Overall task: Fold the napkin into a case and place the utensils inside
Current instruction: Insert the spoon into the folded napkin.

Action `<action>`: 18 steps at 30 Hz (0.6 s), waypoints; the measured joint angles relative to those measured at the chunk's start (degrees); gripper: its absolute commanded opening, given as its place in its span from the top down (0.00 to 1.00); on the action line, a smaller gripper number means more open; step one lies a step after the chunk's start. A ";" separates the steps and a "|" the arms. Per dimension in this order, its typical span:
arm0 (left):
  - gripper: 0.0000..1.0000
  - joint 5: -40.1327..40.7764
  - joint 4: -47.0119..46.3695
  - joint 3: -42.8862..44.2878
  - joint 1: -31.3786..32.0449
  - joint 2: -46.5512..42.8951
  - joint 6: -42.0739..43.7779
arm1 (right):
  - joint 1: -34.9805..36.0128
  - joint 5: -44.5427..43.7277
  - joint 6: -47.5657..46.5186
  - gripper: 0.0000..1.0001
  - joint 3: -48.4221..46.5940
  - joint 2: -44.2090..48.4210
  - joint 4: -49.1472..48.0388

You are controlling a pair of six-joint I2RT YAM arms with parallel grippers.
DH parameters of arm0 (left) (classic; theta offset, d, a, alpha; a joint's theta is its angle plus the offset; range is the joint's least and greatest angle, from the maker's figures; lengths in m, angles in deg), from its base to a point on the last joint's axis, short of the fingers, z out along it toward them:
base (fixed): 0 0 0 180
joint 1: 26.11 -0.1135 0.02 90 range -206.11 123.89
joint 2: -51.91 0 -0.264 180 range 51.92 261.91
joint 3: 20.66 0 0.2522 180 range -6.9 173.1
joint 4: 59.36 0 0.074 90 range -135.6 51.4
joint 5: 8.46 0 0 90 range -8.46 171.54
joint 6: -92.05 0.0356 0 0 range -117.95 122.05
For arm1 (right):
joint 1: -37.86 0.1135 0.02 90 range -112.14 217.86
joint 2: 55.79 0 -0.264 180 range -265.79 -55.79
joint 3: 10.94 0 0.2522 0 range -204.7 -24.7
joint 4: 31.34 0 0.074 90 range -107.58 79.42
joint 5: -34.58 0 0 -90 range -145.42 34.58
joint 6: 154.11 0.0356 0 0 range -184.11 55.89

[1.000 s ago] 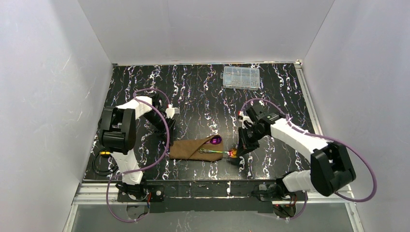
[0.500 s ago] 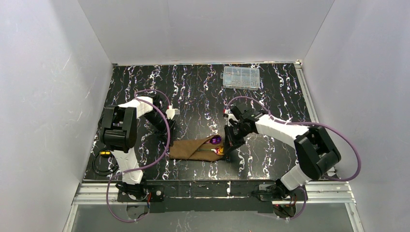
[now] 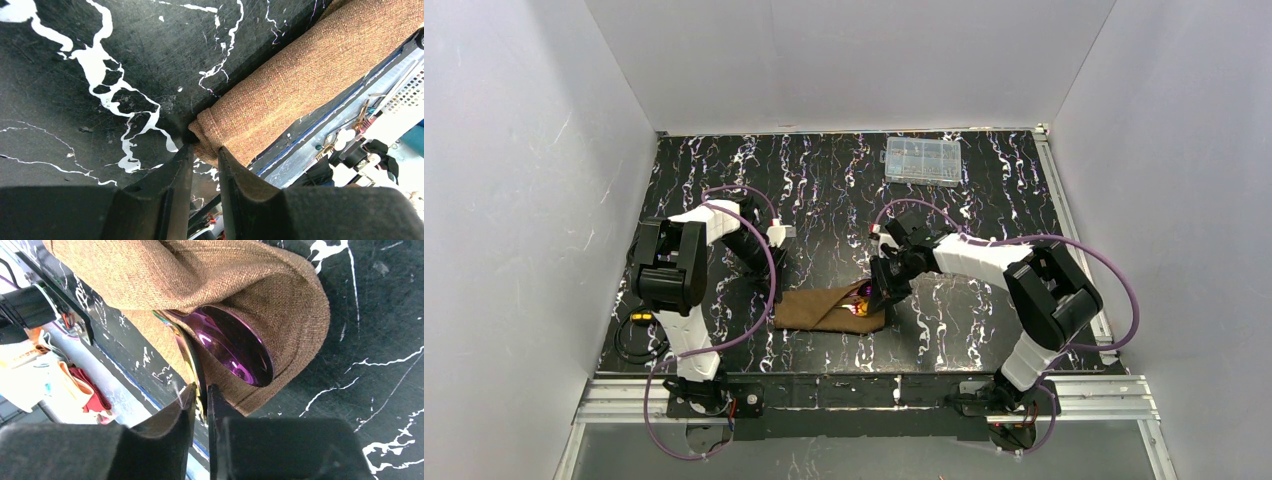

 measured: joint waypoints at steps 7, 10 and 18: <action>0.34 0.20 -0.33 -0.02 0.00 -0.09 0.22 | 0.83 -2.14 0.96 0.04 -0.04 0.07 -0.63; 0.19 0.07 0.74 -0.07 -0.07 -2.08 0.13 | 0.76 -4.26 -0.46 0.01 -1.03 1.20 2.54; 0.01 0.66 3.13 5.09 -4.20 -6.93 0.94 | -7.98 -10.40 -5.27 0.01 -9.31 9.35 10.91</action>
